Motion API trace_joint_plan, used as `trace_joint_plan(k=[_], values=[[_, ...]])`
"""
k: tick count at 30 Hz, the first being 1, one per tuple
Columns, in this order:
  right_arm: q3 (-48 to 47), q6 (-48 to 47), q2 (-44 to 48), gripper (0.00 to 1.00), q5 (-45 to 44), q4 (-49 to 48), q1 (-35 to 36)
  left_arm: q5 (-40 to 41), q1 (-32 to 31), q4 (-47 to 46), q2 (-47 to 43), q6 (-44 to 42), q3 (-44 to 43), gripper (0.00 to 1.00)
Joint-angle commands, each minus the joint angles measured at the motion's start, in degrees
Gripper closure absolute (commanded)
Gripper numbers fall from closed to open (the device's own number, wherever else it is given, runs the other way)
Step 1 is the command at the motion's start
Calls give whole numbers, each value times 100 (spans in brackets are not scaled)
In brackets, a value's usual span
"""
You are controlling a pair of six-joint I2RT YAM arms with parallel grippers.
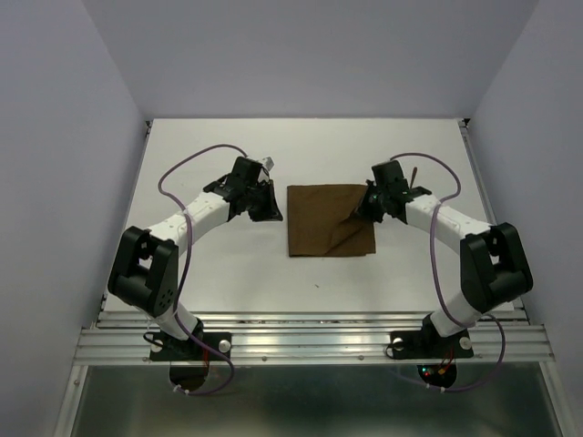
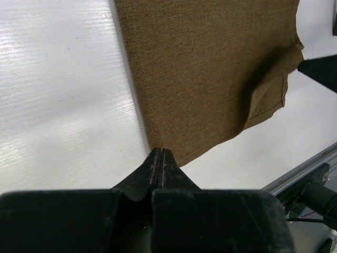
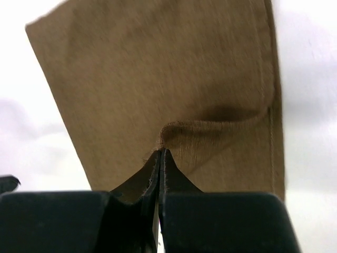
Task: Fold the napkin into a case and place the utensils inside
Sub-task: Fold the top corner of the square-folded napkin at the center of the board.
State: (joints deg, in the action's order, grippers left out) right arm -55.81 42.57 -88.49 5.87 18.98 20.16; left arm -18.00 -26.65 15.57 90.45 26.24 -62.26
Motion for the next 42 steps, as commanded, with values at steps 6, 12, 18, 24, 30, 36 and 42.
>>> trace_joint_plan(k=[6, 12, 18, 24, 30, 36, 42], values=[[-1395, -82, -1072, 99, 230, -580, 322, 104, -33, -28, -362, 74, -23, 100], [-1933, -73, -1530, 99, 204, -597, 436, 77, -33, 69, -450, 57, -128, 100], [-2582, -108, -2110, 99, 345, -571, 550, 261, -33, 235, -458, -31, -225, 100], [-2926, -135, -2480, 99, 389, -527, 612, 271, -33, 201, -529, 21, -173, 100], [-3093, -143, -2717, 99, 459, -527, 664, 271, -33, 183, -582, 22, -76, 100], [-3313, -161, -2902, 99, 520, -492, 717, 271, -33, 183, -573, 4, -58, 100], [-3533, -126, -3078, 99, 635, -466, 717, 279, -33, 192, -573, -14, -32, 100]])
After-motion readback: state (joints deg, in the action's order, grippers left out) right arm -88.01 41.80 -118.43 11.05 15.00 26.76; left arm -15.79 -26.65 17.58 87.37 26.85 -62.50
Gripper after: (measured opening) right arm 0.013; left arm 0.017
